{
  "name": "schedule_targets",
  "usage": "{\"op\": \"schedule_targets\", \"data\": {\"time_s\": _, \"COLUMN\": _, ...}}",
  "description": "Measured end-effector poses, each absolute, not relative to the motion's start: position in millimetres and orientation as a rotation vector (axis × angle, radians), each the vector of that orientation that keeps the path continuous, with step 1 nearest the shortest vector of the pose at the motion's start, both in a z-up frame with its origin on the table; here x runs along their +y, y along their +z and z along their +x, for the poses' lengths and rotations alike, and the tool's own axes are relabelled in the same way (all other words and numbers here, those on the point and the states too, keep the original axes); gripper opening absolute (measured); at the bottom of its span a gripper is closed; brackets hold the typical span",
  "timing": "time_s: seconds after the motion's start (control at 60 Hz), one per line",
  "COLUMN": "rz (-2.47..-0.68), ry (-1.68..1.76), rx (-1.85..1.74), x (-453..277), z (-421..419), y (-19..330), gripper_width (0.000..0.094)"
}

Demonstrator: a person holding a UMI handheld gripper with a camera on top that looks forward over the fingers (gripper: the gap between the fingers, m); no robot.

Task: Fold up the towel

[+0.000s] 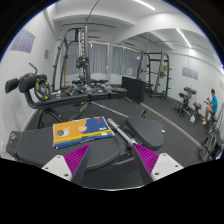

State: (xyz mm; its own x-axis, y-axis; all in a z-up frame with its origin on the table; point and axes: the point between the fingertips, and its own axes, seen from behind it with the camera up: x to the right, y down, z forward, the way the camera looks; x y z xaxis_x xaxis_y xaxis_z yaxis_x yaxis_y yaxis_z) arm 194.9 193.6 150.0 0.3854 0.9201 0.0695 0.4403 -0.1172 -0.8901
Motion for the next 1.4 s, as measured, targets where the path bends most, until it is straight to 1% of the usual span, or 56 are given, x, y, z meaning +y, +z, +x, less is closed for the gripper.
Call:
{"op": "schedule_targets", "data": {"time_s": 0.083, "rz": -1.709, "ry": 0.671, "rx": -1.222, "x": 182, "z": 189, "y": 152, "gripper_width": 0.086}}
{"op": "schedule_targets", "data": {"time_s": 0.2, "rz": -1.684, "ry": 0.705, "rx": -1.256, "x": 145, "z": 163, "y": 155, "gripper_width": 0.086}}
{"op": "schedule_targets", "data": {"time_s": 0.217, "rz": -1.677, "ry": 0.715, "rx": -1.265, "x": 153, "z": 171, "y": 157, "gripper_width": 0.0862}}
{"op": "schedule_targets", "data": {"time_s": 0.433, "rz": -1.619, "ry": 0.796, "rx": -1.35, "x": 84, "z": 132, "y": 158, "gripper_width": 0.086}}
{"op": "schedule_targets", "data": {"time_s": 0.567, "rz": -1.572, "ry": 0.847, "rx": -1.408, "x": 35, "z": 112, "y": 156, "gripper_width": 0.0859}}
{"op": "schedule_targets", "data": {"time_s": 0.817, "rz": -1.477, "ry": 0.895, "rx": -1.527, "x": -26, "z": 69, "y": 140, "gripper_width": 0.0854}}
{"op": "schedule_targets", "data": {"time_s": 1.0, "rz": -1.444, "ry": 0.89, "rx": -1.601, "x": -46, "z": 15, "y": 103, "gripper_width": 0.0855}}
{"op": "schedule_targets", "data": {"time_s": 1.15, "rz": -1.451, "ry": 0.834, "rx": -1.68, "x": -53, "z": -36, "y": 53, "gripper_width": 0.0849}}
{"op": "schedule_targets", "data": {"time_s": 1.35, "rz": -1.473, "ry": 0.715, "rx": -1.719, "x": -32, "z": -95, "y": -13, "gripper_width": 0.0843}}
{"op": "schedule_targets", "data": {"time_s": 1.383, "rz": -1.48, "ry": 0.716, "rx": -1.727, "x": -30, "z": -101, "y": -21, "gripper_width": 0.0834}}
{"op": "schedule_targets", "data": {"time_s": 1.4, "rz": -1.478, "ry": 0.746, "rx": -1.728, "x": -34, "z": -105, "y": -20, "gripper_width": 0.0803}}
